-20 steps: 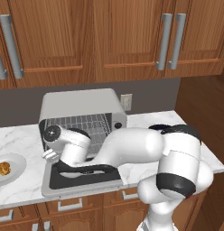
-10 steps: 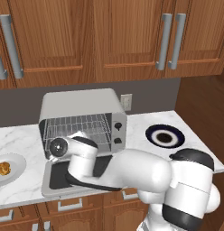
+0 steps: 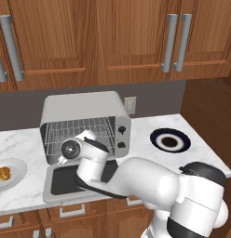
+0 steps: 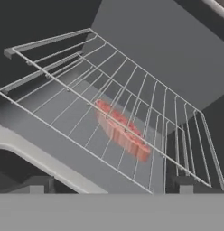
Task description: Open the toaster oven door. Place the bread on the top rack in the toaster oven and place the steak on the bottom rack.
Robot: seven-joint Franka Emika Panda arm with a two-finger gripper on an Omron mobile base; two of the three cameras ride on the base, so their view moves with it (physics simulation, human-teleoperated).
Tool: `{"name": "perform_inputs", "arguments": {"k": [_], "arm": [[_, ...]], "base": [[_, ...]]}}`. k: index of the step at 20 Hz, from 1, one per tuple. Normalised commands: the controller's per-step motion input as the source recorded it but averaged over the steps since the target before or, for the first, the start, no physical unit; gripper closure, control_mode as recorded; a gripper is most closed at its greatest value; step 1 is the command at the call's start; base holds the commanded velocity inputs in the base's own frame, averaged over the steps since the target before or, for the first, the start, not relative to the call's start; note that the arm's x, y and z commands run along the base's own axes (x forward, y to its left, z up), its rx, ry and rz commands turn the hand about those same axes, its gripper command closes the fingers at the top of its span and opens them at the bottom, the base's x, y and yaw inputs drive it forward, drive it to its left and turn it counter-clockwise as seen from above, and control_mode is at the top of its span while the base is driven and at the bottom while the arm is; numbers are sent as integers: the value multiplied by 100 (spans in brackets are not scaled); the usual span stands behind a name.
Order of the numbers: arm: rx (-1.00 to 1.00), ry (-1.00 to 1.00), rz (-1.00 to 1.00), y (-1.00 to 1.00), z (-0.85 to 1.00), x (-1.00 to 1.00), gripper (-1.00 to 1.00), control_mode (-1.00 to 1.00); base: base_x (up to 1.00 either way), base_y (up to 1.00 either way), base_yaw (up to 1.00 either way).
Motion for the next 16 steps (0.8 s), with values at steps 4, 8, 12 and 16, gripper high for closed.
{"name": "perform_inputs", "arguments": {"k": [4,8,12,16], "arm": [[0,5,3,0,17,29,-100,-100],[0,5,0,7,0,31,-100,-100],[-1,0,0,14,0,19,-100,-100],[-7,0,1,8,0,10,-100,-100]], "base": [[0,0,0],[0,0,0],[0,0,0],[0,0,0]]}}
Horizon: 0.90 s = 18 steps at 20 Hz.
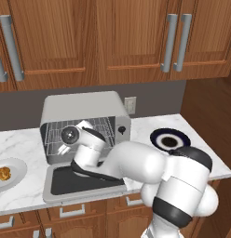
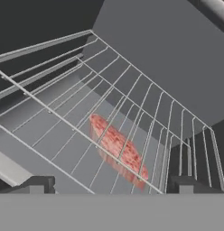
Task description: Open the toaster oven door. Place the bread on the top rack in the toaster oven and place the steak on the bottom rack.
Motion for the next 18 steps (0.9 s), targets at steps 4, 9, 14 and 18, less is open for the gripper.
{"name": "perform_inputs", "arguments": {"k": [4,9,14,18], "arm": [[-7,0,0,10,-1,12,-100,-100],[-5,0,0,1,-9,17,-100,-100],[-4,0,0,0,-18,9,-100,-100],[-1,0,0,0,-20,11,-100,-100]], "base": [[0,0,0],[0,0,0],[0,0,0],[0,0,0]]}}
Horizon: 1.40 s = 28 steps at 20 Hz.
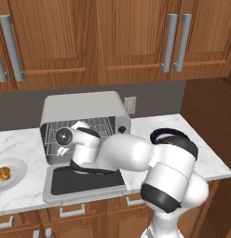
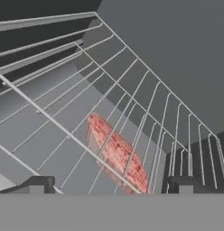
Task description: Open the toaster oven door. Place the bread on the top rack in the toaster oven and place the steak on the bottom rack.
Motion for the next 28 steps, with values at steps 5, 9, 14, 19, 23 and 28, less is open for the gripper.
{"name": "perform_inputs", "arguments": {"k": [5,9,14,19,23,28], "arm": [[0,0,0,4,-11,12,-100,-100],[0,0,0,1,0,18,-100,-100],[0,0,0,0,-2,20,-100,-100],[0,0,0,3,-20,19,-100,-100],[0,0,0,5,-23,15,-100,-100],[0,0,0,7,-18,11,-100,-100]], "base": [[0,0,0],[0,0,0],[0,0,0],[0,0,0],[0,0,0],[0,0,0]]}}
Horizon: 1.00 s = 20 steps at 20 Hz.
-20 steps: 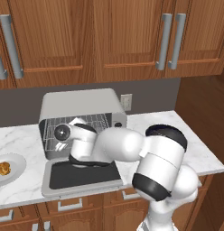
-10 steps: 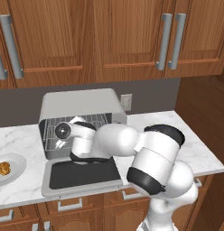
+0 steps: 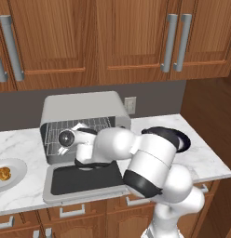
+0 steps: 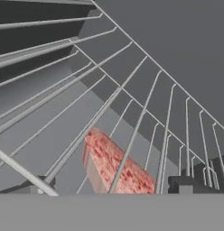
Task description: Open the toaster oven door. Place the bread on the top rack in the toaster oven and place the steak on the bottom rack.
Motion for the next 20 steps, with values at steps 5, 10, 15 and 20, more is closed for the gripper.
{"name": "perform_inputs", "arguments": {"k": [5,10,15,20], "arm": [[0,0,0,12,-10,13,-100,-100],[0,7,0,15,-10,2,-100,-100],[0,20,0,25,-14,-15,-100,-100],[0,22,0,28,-20,-26,-100,-100]], "base": [[0,0,0],[0,0,0],[0,0,0],[0,0,0]]}}
